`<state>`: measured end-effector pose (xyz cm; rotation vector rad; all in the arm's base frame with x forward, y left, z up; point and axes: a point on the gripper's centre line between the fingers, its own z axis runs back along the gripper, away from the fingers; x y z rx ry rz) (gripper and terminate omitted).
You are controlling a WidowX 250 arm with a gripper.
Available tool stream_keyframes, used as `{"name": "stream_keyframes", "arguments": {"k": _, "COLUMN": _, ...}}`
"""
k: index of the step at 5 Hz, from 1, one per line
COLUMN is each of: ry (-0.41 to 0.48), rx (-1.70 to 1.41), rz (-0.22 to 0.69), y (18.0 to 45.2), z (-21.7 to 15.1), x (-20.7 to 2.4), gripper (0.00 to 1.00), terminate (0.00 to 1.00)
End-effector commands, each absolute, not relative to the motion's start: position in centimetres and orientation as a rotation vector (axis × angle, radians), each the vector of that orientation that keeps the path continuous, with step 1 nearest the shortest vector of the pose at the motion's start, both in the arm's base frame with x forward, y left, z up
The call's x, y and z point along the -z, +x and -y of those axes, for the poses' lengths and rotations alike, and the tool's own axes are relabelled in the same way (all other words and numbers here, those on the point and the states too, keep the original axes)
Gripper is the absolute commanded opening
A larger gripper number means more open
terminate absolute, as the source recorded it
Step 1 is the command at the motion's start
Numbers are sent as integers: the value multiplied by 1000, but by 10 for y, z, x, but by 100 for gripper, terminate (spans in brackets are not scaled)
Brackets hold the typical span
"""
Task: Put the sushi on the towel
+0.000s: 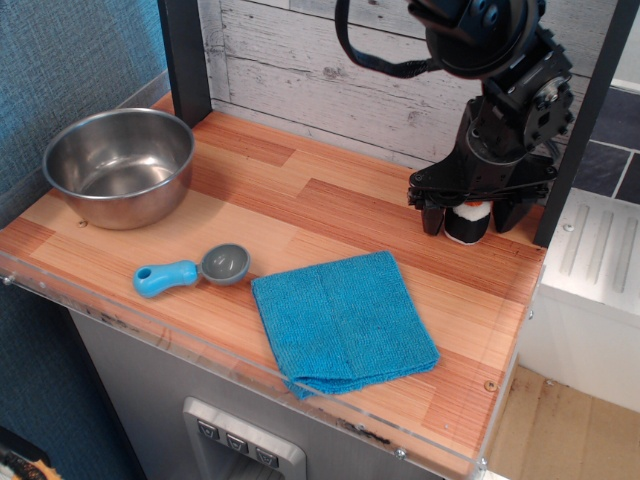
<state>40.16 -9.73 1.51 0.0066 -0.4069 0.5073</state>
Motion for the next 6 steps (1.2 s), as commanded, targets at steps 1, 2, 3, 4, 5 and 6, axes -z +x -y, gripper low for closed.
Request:
{"name": "stream_keyframes", "arguments": {"k": 1, "ry": -19, "rx": -480, "rz": 461, "y": 409, "z": 109, "x": -35, "gripper": 0, "terminate": 0}}
{"name": "stream_keyframes", "arguments": {"k": 2, "ry": -27, "rx": -480, "rz": 461, "y": 403, "z": 112, "x": -38, "gripper": 0, "terminate": 0}}
{"name": "stream_keyframes", "arguments": {"k": 3, "ry": -31, "rx": -477, "rz": 462, "y": 400, "z": 112, "x": -44, "gripper": 0, "terminate": 0}}
{"name": "stream_keyframes", "arguments": {"k": 4, "ry": -38, "rx": -480, "rz": 475, "y": 397, "z": 110, "x": -56, "gripper": 0, "terminate": 0}}
{"name": "stream_keyframes", "arguments": {"k": 5, "ry": -50, "rx": -495, "rz": 507, "y": 391, "z": 101, "x": -72, "gripper": 0, "terminate": 0}}
{"name": "stream_keyframes", "arguments": {"k": 6, "ry": -43, "rx": -506, "rz": 516, "y": 374, "z": 88, "x": -90, "gripper": 0, "terminate": 0}}
